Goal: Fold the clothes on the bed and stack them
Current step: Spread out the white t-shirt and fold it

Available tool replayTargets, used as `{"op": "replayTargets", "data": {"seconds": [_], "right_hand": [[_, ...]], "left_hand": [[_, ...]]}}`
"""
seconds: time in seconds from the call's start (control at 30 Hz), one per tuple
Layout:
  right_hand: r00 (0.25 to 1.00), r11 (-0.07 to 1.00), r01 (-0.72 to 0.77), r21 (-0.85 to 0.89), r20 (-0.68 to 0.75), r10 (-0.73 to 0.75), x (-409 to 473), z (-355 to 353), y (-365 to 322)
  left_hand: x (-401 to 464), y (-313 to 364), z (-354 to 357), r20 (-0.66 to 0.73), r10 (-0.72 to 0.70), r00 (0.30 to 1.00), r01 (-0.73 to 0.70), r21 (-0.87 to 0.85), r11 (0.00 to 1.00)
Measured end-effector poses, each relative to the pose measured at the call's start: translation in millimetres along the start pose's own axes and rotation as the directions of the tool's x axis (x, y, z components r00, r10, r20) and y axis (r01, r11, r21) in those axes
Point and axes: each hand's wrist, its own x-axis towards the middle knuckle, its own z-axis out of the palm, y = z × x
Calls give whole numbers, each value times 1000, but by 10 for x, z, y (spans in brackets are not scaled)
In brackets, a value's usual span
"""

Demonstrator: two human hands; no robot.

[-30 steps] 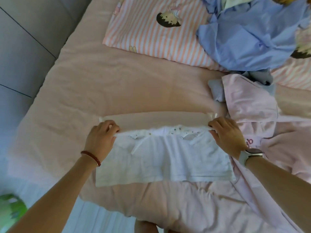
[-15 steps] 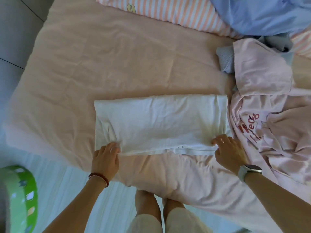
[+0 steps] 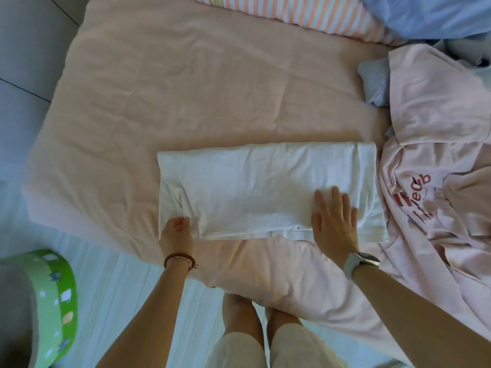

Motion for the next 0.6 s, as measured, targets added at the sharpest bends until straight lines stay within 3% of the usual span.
{"op": "replayTargets", "data": {"seconds": [0.07, 0.23, 0.3, 0.43, 0.53, 0.6], "right_hand": [[997, 999, -43, 25, 60, 42, -12, 65, -7], [990, 996, -77, 52, 121, 71, 44, 99, 40], [990, 997, -68, 39, 126, 62, 35, 95, 73], [987, 997, -71, 18, 144, 68, 16, 99, 103], [990, 984, -135, 116, 59, 129, 46, 43, 109], [980, 960, -190, 206, -10, 197, 101, -28, 155]], "left_hand": [[84, -73, -25, -50, -45, 998, 43, -38, 998], [124, -183, -145, 55, -162, 985, 168, -472, 865], [121, -234, -181, 66, -128, 990, 144, -436, 888], [120, -249, -143, 29, -99, 995, 102, -135, 986], [81, -94, -58, -8, -172, 985, 169, -157, 973], [43, -9, 14, -94, -121, 988, 117, -46, 992]]}}
